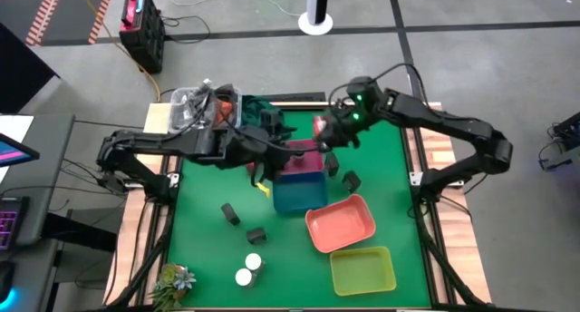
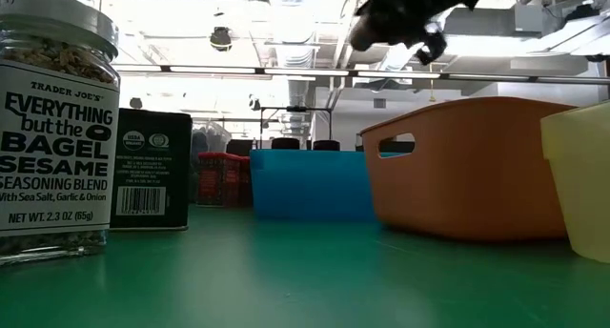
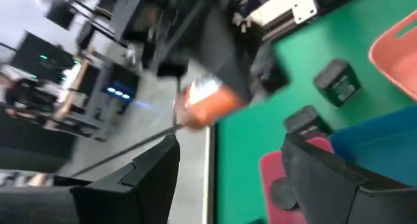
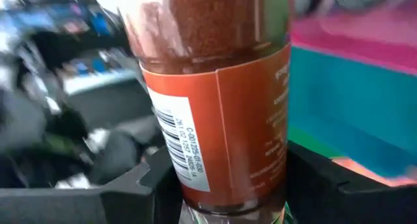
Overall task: Sort spices by type
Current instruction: Put the black seasoning bottle into the pink bin
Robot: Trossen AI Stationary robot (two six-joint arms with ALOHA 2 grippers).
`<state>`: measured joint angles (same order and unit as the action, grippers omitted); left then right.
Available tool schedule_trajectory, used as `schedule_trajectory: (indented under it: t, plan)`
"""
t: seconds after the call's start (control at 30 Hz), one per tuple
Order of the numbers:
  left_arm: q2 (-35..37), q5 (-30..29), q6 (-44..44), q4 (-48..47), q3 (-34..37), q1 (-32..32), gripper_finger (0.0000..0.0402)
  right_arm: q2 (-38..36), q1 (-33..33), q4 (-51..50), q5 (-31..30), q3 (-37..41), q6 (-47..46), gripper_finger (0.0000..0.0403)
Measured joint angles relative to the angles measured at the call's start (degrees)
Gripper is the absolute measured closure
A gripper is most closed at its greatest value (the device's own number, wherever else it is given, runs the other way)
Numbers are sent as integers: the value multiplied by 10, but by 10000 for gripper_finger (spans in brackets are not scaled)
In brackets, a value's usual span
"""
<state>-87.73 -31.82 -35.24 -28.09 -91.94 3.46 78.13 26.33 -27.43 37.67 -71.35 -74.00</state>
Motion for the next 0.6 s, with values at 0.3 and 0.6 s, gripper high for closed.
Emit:
schedule_trajectory:
  t: [0.3, 0.6]
  plan:
    - [-1, -51, -177, 6, 0, 9, 146, 76, -3, 237, 2, 0, -139, 168]
    - [-1, -47, -320, -21, 0, 6, 146, 94, -15, 291, -28, 0, -168, 168]
